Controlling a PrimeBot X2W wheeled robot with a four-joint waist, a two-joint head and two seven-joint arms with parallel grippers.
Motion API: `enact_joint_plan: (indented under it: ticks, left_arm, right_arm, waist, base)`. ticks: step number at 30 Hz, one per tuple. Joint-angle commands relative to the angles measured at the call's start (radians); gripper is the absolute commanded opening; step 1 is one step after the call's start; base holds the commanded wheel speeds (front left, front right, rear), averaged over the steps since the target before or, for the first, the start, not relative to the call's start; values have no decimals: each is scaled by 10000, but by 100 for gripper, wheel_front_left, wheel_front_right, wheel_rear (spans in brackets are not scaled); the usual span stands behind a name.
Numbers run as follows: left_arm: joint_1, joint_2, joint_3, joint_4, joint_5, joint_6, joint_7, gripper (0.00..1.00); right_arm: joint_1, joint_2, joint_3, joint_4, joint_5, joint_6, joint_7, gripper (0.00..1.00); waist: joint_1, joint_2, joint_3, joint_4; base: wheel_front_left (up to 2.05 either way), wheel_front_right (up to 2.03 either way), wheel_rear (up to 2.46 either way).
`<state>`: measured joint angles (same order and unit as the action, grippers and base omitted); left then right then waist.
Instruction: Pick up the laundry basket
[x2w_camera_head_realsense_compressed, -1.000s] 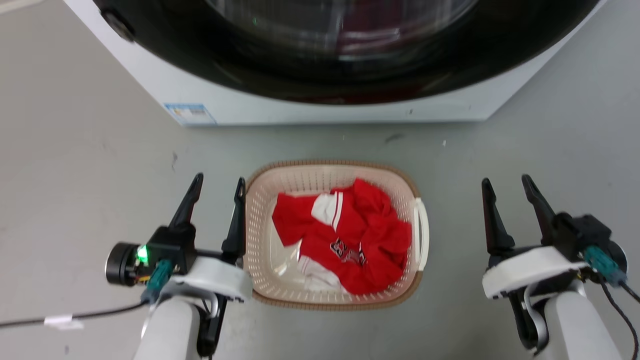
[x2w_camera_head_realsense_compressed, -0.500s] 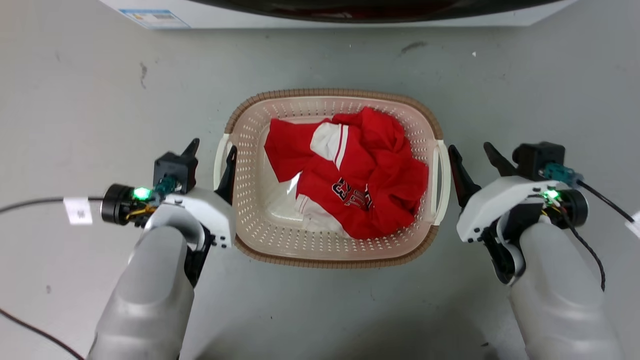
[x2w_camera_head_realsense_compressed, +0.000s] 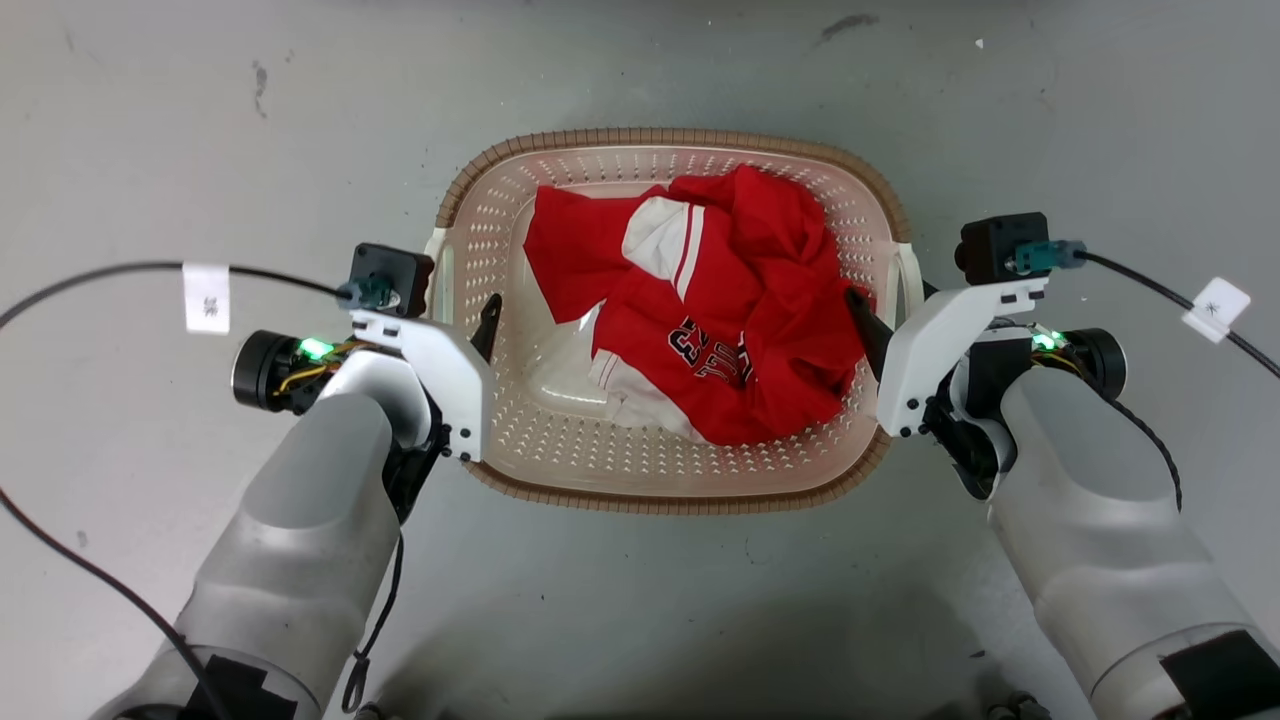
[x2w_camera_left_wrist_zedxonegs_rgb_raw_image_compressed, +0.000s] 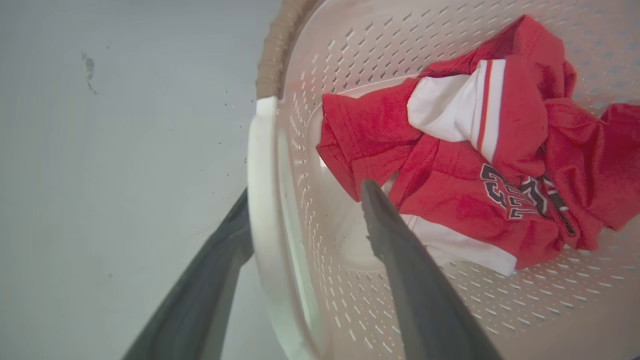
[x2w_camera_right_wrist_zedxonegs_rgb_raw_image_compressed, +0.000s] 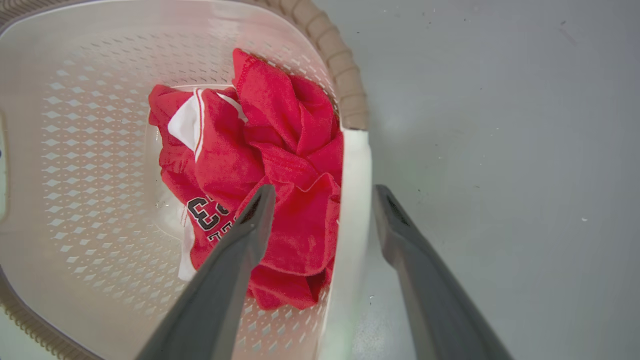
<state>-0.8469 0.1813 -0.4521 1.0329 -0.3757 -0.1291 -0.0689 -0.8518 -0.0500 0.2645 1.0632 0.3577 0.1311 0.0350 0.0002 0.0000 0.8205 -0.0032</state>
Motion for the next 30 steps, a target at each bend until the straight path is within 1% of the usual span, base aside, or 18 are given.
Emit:
enact_joint_plan:
  ticks: [1,3,6,11,18,25,26,27,28,30]
  left_arm:
    - [-157,73,-171,11,-147,-11,139,100]
    - [-249,163,-668,-30,-664,-11,613,100]
    - [-465,388,-1301,-235,-1367,-12,1035,100]
    - [-748,763,-2305,-506,-2302,-13,1615,100]
    - [-1083,1110,-3264,-573,-3202,-13,1745,100]
    - [-1280,1093,-3845,-361,-3934,-13,1761,100]
    - [-1310,1048,-3908,-347,-4056,-13,1802,55]
    - [-1334,1004,-3969,-371,-4215,-14,1863,4]
    - [-1368,992,-4052,-423,-4324,-14,1912,0]
    - [-1444,1070,-4226,-489,-4520,-26,1940,0]
  right_arm:
    - [-133,-5,64,155,104,-7,88,100]
    - [-411,-5,245,498,272,-7,306,100]
    - [-672,-5,599,842,606,-7,634,100]
    - [-1095,-5,941,1392,747,-7,572,100]
    - [-1441,-5,1088,1889,1025,-7,373,100]
    - [-1666,-5,1424,2026,1269,-7,248,100]
    - [-1688,-5,1478,2051,1304,-7,321,100]
    - [-1726,-5,1526,2070,1317,-7,368,27]
    - [-1783,-5,1585,2085,1295,-7,380,0]
    - [-1833,3,1627,2117,1254,13,384,0]
  waist:
    - [-2,0,66,23]
    - [-2,0,158,49]
    - [-2,0,281,97]
    - [-2,0,513,129]
    - [-2,0,725,171]
    - [-2,0,830,245]
    - [-2,0,838,261]
    - [-2,0,849,274]
    - [-2,0,862,285]
    - [-2,0,877,295]
  base:
    - [0,0,0]
    - [0,0,0]
    - [0,0,0]
    - [0,0,0]
    - [0,0,0]
    - [0,0,0]
    - [0,0,0]
    - [0,0,0]
    - [0,0,0]
    - [0,0,0]
